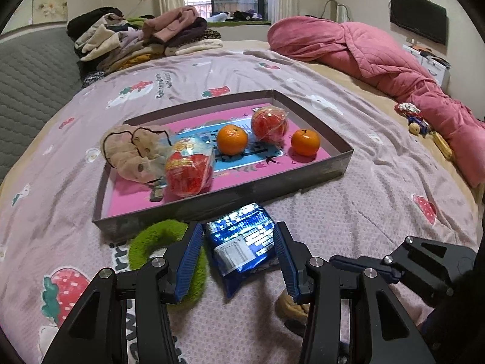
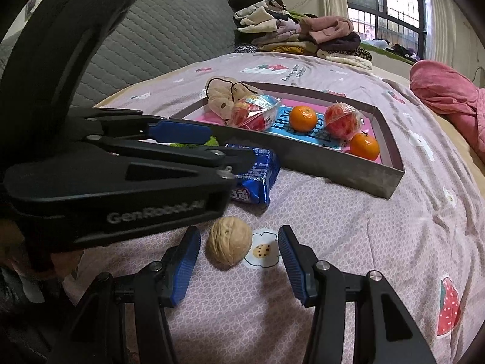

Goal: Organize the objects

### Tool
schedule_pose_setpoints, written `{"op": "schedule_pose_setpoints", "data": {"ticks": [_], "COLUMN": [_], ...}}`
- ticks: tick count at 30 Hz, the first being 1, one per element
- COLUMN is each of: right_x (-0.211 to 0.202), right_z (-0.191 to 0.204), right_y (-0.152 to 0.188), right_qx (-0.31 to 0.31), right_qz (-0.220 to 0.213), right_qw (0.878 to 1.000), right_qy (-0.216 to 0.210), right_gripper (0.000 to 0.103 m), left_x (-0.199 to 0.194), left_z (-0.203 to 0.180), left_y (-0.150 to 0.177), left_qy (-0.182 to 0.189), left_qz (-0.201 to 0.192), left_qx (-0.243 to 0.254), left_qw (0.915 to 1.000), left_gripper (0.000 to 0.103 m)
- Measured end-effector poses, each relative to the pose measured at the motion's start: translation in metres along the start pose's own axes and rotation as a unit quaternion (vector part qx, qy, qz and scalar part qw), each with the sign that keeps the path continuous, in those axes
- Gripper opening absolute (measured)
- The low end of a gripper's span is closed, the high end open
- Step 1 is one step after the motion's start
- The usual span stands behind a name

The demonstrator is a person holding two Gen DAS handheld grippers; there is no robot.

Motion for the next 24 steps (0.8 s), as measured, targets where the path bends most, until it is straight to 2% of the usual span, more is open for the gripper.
{"op": "schedule_pose_setpoints", "data": {"ticks": [10,24], "right_x": [0.007,0.018], "right_z": [0.003,0.005], "right_y": [0.001,0.001], "right_qx": [-0.011,-0.008], "right_qz": [-0.010,-0.006], "right_qw": [1.000,0.999], "right_qy": [0.027,0.039], "right_gripper": [0.053,0.053], "left_x": [0.015,0.028], "left_z": [-0.010,-0.009], "left_y": [-0.002,-0.005], "left_qy": [0.003,0.007], "left_qz": [0.016,0.037], "left_qx": [0.004,0.001], "left_qw": [0.9999,0.9993], "left_gripper": [0.050,0.053]}}
Point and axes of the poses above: each gripper's, at about its wrist camera, not at the fingertips, and x roughly the way its jaws point, z to its left, y to its underside, the point moved 4 cm from there along x, roughly the way its jaws point, and after that the axes turned 6 degrees about -x, right-handed, at the moved point
